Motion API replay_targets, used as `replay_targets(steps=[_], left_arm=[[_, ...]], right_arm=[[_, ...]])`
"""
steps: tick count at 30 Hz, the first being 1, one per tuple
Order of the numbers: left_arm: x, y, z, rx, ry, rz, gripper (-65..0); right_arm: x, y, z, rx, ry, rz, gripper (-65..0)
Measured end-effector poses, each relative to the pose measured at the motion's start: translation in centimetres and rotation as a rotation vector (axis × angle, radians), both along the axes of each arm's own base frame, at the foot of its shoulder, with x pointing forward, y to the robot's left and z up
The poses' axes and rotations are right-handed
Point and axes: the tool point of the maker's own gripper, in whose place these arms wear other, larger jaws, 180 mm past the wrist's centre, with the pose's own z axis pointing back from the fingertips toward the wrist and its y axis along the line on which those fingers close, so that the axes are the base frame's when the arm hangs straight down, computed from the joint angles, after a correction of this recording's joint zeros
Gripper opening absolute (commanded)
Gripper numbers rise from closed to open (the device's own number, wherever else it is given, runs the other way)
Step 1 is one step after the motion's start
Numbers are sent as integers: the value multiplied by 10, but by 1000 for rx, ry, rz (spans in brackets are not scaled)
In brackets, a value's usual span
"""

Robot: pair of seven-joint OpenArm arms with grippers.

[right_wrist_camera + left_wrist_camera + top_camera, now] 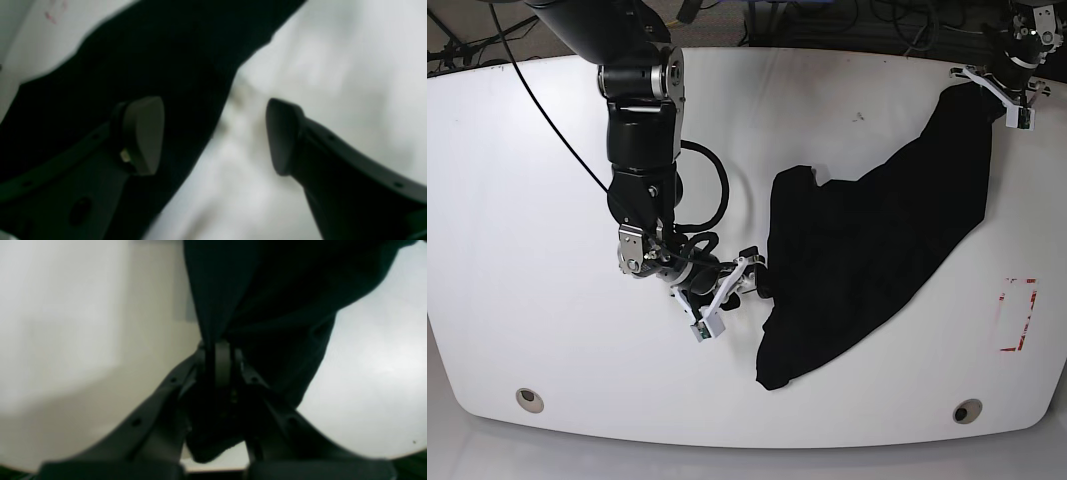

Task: Fold the T-shirt properly
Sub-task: 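Grasp the shirt edges with both grippers, then drag the held shirt edge with the right gripper away from the left gripper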

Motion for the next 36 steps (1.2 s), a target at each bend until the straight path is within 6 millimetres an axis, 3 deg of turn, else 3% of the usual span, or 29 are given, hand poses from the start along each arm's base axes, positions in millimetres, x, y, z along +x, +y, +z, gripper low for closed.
replay_targets(steps=[13,18,21,26,33,36], left_arm=[[-7,-8,-6,-29,4,27,-650],[-8,-9,-7,-35,7,30,-650],[-8,-10,-7,-35,7,30,-650],[-8,-10,-8,-36,8,28,-650],[-5,-11,-7,-37,1,26,-650],[-5,-11,-7,-37,2,26,-650]], right_arm=[[25,22,-16,169,29,-86,-192],[17,27,-29,187,56,-100,-209],[13,43,-27,213,62,-93,-246],[5,57,-29,232,74,-77,-250],[-25,77,-43,132,65,61,-263],[-36,85,-44,128,49,84,-350]])
